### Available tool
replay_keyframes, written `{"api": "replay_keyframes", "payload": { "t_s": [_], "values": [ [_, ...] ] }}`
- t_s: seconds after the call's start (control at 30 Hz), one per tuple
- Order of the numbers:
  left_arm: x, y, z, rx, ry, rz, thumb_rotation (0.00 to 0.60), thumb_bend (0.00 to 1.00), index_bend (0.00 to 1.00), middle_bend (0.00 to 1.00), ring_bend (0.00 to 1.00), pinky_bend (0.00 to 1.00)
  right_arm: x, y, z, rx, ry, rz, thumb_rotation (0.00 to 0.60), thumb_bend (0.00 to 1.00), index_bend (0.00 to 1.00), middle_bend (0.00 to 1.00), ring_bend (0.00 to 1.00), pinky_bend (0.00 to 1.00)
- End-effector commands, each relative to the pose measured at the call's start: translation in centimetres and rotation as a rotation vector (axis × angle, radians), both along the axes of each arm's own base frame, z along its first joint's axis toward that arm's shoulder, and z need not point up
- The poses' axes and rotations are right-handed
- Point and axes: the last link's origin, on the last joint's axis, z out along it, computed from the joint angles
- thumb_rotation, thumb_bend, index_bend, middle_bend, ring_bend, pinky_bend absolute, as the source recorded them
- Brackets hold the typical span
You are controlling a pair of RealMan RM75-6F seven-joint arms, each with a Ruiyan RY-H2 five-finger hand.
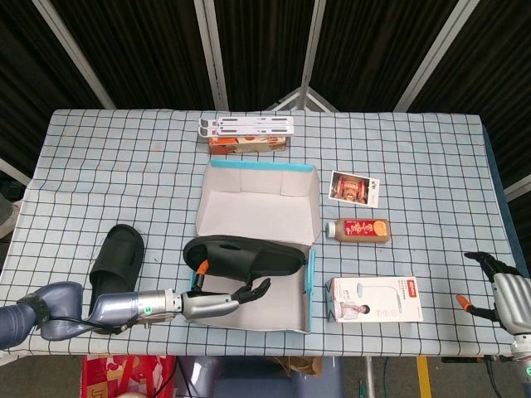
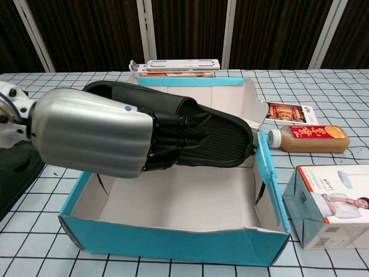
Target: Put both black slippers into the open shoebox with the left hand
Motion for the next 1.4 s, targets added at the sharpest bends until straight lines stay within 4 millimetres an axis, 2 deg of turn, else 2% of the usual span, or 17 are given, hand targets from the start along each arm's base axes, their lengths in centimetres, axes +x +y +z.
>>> {"api": "replay_keyframes", "payload": {
  "t_s": [0.03, 0.23, 0.5, 1.1, 1.3, 1.4],
  "values": [
    [0.1, 0.3, -0.3, 0.002, 0.001, 0.003, 0.6, 0.58, 0.55, 0.52, 0.09, 0.12, 0.0, 0.0, 0.0, 0.001, 0.0, -0.001, 0.6, 0.23, 0.26, 0.25, 0.29, 0.32],
    [0.0, 0.4, -1.0, -0.002, 0.0, -0.007, 0.6, 0.58, 0.55, 0.52, 0.09, 0.12, -0.1, -0.1, 0.0, 0.001, -0.001, -0.006, 0.6, 0.23, 0.26, 0.25, 0.29, 0.32],
    [0.8, 1.1, -2.6, -0.015, 0.003, -0.025, 0.6, 0.58, 0.55, 0.52, 0.09, 0.12, -0.2, 0.0, 0.1, 0.002, -0.003, -0.011, 0.6, 0.23, 0.26, 0.25, 0.3, 0.32],
    [-1.4, 0.3, -3.2, -0.01, 0.038, -0.024, 0.6, 0.58, 0.55, 0.52, 0.09, 0.12, -0.3, 0.1, 0.2, 0.006, -0.012, -0.023, 0.6, 0.23, 0.26, 0.25, 0.29, 0.32],
    [-1.3, 0.6, -3.5, 0.0, 0.028, -0.014, 0.6, 0.58, 0.55, 0.52, 0.09, 0.12, -0.3, 0.1, 0.2, 0.009, -0.012, -0.026, 0.6, 0.23, 0.26, 0.25, 0.29, 0.32],
    [-0.2, 1.3, -4.2, 0.002, 0.011, -0.009, 0.6, 0.58, 0.55, 0.52, 0.09, 0.12, -0.4, 0.0, 0.2, 0.01, -0.011, -0.028, 0.6, 0.23, 0.26, 0.25, 0.29, 0.32]
  ]
}}
